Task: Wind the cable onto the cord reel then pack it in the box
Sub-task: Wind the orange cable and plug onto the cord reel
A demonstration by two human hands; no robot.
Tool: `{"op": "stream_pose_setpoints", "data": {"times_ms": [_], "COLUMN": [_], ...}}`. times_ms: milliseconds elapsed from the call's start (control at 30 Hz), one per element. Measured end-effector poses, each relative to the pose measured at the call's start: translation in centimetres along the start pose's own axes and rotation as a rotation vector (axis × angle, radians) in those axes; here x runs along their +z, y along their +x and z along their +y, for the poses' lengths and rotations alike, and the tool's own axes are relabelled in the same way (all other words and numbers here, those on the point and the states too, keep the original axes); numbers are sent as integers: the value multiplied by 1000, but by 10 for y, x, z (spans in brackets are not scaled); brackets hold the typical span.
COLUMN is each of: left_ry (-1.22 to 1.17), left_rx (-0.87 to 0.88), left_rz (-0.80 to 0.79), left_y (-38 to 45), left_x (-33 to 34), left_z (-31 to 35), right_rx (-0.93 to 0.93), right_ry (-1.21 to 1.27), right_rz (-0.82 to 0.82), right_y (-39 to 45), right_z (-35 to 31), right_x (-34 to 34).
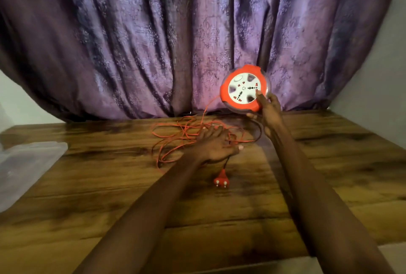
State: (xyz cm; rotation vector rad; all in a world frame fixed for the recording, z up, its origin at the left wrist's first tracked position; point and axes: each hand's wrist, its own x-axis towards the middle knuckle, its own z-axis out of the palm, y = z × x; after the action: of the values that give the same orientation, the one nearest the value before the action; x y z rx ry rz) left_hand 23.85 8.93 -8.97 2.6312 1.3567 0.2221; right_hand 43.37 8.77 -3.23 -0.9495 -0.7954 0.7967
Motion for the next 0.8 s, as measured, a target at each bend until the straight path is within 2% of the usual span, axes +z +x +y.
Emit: {"op": "stream_pose_setpoints", "data": {"times_ms": [67, 200, 367, 567, 800], "left_ry": [-3, 44, 65, 65, 50], "left_rx": [-82, -99, -66, -147, -372], "left_rz": [-64, -105, -54, -29, 19], "left_y": [18, 37, 36, 7, -48], "left_x": [7, 19, 27, 16, -9], "left_z": [9, 17, -1, -55, -142], "right_rx": [-7, 18, 73, 137, 173], "right_ry": [32, 21, 127, 121, 13], "right_rz": [2, 2, -3, 30, -108], "right_y": [-2, -5, -7, -16, -36], "right_z": [0, 10, 26, 41, 77], "right_x": [-9, -16, -11, 11, 66]}}
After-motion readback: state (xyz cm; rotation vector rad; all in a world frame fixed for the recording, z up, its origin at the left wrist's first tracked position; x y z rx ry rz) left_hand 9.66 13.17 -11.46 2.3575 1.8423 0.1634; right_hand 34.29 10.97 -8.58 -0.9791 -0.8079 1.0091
